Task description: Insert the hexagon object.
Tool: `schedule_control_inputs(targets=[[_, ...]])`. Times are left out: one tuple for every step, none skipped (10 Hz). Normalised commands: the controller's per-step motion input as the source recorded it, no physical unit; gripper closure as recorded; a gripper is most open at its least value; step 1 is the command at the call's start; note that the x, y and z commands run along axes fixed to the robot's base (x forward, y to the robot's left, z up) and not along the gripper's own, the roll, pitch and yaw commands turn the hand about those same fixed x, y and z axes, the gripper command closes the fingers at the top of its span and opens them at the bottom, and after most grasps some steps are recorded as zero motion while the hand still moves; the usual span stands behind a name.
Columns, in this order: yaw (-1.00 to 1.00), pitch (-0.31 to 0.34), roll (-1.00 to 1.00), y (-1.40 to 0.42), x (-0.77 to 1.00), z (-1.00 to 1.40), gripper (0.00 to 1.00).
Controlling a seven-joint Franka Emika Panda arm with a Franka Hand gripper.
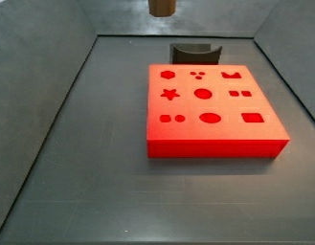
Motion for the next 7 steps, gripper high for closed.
schedule_control_inputs(targets=[[0.08, 0.0, 0.0, 0.17, 0.0, 0.0, 1.0], [0.32, 0.0, -0.03, 0.53, 0.31, -0.1, 1.0], [0.47, -0.034, 0.0, 0.56, 0.12, -0.15, 1.0], [0.42, 0.0, 0.0, 0.61, 0.13, -0.04, 1.0], [0.51, -0.02, 0.0, 0.55, 0.06, -0.13, 1.0], [0.62, -0.049, 0.0, 0.5, 0.0, -0.19, 1.0], [0.73, -0.083, -0.01, 0.43, 0.0, -0.27, 1.0]])
